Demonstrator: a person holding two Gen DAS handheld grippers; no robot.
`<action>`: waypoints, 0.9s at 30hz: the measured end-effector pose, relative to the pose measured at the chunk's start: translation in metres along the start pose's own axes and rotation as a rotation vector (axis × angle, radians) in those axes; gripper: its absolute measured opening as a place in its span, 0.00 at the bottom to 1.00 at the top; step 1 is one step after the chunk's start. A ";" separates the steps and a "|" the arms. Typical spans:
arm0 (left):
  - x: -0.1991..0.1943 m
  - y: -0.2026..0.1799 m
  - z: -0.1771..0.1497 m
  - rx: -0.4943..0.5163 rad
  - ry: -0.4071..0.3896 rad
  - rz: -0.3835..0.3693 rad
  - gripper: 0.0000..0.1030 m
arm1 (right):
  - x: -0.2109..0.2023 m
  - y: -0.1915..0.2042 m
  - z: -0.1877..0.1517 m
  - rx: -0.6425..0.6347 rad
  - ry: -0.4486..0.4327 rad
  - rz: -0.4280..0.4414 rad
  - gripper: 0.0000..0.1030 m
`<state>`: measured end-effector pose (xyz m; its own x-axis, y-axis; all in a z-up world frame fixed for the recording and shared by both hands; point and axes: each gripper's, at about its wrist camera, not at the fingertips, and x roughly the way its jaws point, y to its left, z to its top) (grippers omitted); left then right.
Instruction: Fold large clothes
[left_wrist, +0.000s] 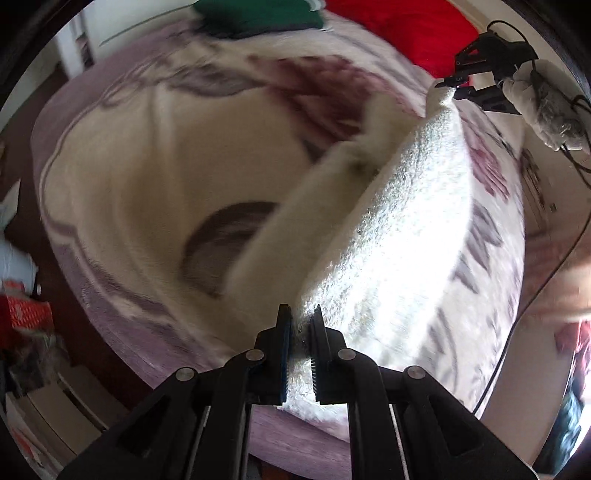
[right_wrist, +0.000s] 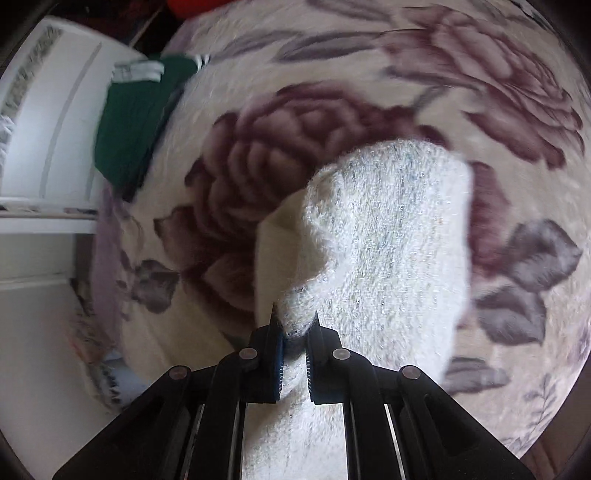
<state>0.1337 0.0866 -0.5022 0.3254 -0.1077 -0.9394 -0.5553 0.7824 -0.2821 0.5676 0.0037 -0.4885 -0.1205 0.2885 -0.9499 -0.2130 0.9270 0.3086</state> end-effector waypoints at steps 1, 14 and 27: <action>0.007 0.015 0.004 -0.012 0.010 -0.001 0.07 | 0.018 0.022 0.003 -0.015 0.013 -0.036 0.09; 0.080 0.112 0.039 -0.126 0.230 -0.134 0.15 | 0.142 0.077 0.024 0.064 0.116 -0.064 0.46; 0.029 0.038 0.146 0.156 0.047 0.006 0.78 | -0.009 -0.083 -0.093 0.233 -0.100 0.079 0.67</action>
<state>0.2337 0.2023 -0.5121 0.2841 -0.1283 -0.9502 -0.4300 0.8687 -0.2459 0.4961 -0.0985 -0.5007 -0.0290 0.3737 -0.9271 0.0236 0.9275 0.3732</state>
